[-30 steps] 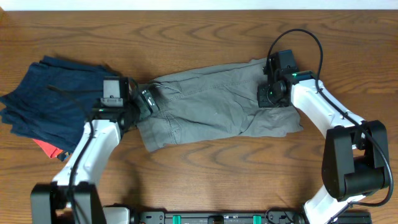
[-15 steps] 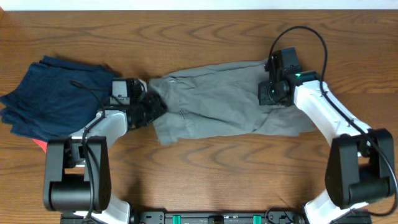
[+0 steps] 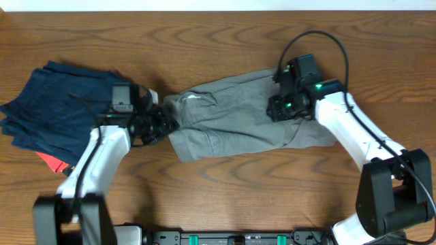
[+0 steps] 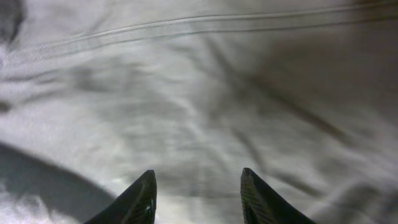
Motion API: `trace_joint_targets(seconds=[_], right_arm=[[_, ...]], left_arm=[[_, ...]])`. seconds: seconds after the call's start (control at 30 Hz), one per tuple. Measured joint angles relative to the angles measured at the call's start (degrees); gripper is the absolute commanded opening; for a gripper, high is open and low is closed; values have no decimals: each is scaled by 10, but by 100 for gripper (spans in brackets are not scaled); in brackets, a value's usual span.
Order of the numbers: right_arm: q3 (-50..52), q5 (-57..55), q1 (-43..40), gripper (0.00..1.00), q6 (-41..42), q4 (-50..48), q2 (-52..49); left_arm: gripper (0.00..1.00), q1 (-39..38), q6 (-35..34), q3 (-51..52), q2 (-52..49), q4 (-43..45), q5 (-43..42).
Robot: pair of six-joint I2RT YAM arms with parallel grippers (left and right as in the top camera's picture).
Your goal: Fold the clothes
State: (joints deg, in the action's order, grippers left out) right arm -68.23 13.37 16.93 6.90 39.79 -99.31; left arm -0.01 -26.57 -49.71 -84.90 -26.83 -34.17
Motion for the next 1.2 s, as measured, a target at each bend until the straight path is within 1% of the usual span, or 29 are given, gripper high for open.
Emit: trace_joint_targets(seconds=[0.17, 0.23, 0.4, 0.43, 0.53, 0.7, 0.73, 0.77, 0.8, 0.87, 0.9, 0.97, 1.2], right_arm=[[21, 19, 52, 40, -2, -8, -3], [30, 24, 76, 39, -2, -26, -14], [43, 35, 134, 40, 4, -81, -65], [43, 35, 141, 40, 8, -90, -73], [44, 24, 163, 41, 24, -111, -85], [44, 12, 160, 42, 37, -120, -85], [44, 12, 158, 42, 38, -120, -85], [44, 11, 154, 42, 39, -120, -85], [44, 9, 150, 42, 40, -119, -85], [44, 5, 140, 42, 42, -118, -85], [44, 4, 135, 42, 43, -118, -85], [44, 1, 127, 42, 44, -118, -85], [45, -2, 118, 43, 46, -118, -85]], left_arm=[[6, 0, 1, -54, 73, -50, 1], [6, 2, 0, -72, 96, -69, 0], [6, 3, 1, -106, 128, -94, 1], [6, 3, 1, -108, 132, -96, 3], [11, 3, 6, -111, 133, -124, 28], [12, 4, 12, -111, 101, -143, 90], [15, 4, 14, -111, 91, -143, 103], [22, 4, 14, -111, 78, -143, 117], [40, 4, 18, -111, 65, -143, 132], [71, 4, 18, -111, 38, -143, 165], [84, 4, 18, -111, 24, -144, 181], [98, 4, 20, -111, 3, -149, 201], [98, 4, 22, -111, -46, -195, 238]])
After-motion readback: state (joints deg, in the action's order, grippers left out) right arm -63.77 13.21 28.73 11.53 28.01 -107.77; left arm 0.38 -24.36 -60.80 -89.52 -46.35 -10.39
